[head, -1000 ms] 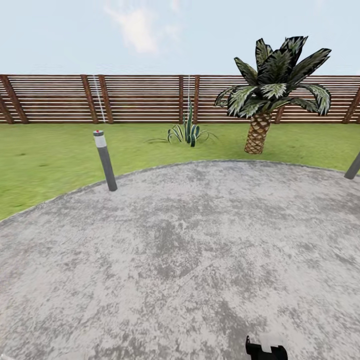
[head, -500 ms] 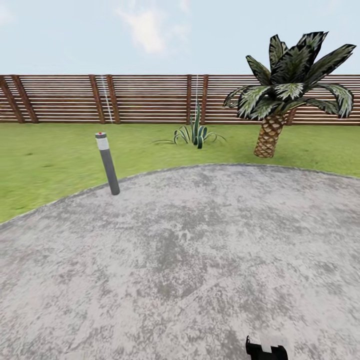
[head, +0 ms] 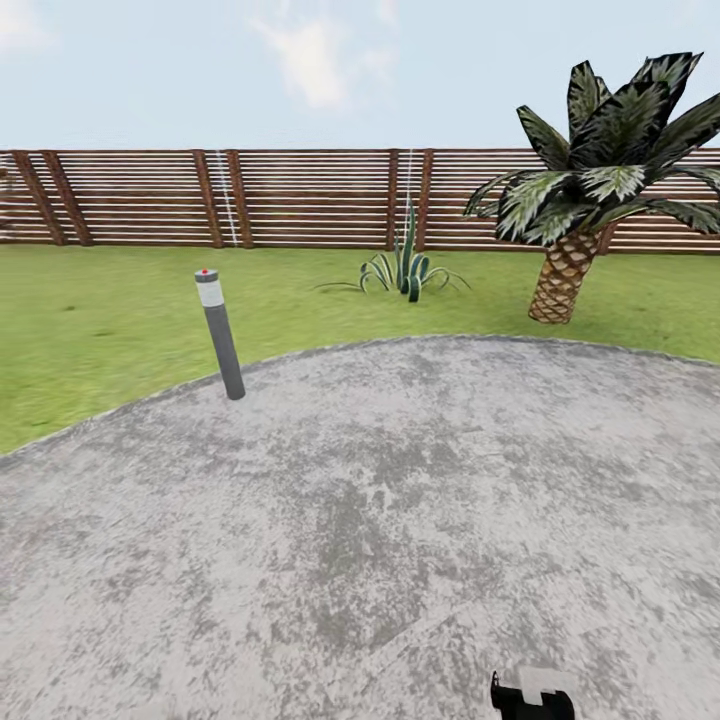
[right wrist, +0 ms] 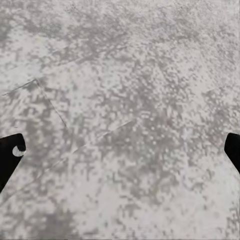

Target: Pick up the pesticide atomizer in the garden and spray insectifuge to fully cover both potted plants in the garden.

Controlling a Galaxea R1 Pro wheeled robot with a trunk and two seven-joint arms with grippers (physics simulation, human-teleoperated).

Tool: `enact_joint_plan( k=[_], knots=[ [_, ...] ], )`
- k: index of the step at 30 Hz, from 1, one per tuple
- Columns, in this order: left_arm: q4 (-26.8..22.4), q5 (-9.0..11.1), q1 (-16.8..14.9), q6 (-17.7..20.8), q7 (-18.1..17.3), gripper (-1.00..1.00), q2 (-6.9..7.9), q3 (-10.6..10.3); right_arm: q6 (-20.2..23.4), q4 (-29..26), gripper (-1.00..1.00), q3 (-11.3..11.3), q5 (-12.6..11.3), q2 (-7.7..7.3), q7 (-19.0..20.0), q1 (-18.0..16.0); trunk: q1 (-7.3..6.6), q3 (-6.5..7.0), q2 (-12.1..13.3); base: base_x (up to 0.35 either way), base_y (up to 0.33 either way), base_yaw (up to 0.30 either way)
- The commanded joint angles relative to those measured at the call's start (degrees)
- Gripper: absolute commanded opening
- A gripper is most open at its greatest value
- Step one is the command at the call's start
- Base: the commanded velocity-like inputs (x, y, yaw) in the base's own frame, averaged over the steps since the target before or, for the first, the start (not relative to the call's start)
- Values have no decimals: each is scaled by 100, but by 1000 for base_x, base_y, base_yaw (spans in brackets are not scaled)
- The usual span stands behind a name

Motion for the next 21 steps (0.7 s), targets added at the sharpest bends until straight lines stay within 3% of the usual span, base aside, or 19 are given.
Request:
enact_joint_plan(
  k=[1,21],
  knots=[
    [7,29,-5,-21,-12,-100,-1,11,-16,7,100,-38,62,-1,-26,-4,2,-5,-2,339,0,274],
    [7,29,-5,-21,-12,-100,-1,11,-16,7,100,-38,63,-1,-26,-4,2,-5,-2,339,0,279]
  ],
)
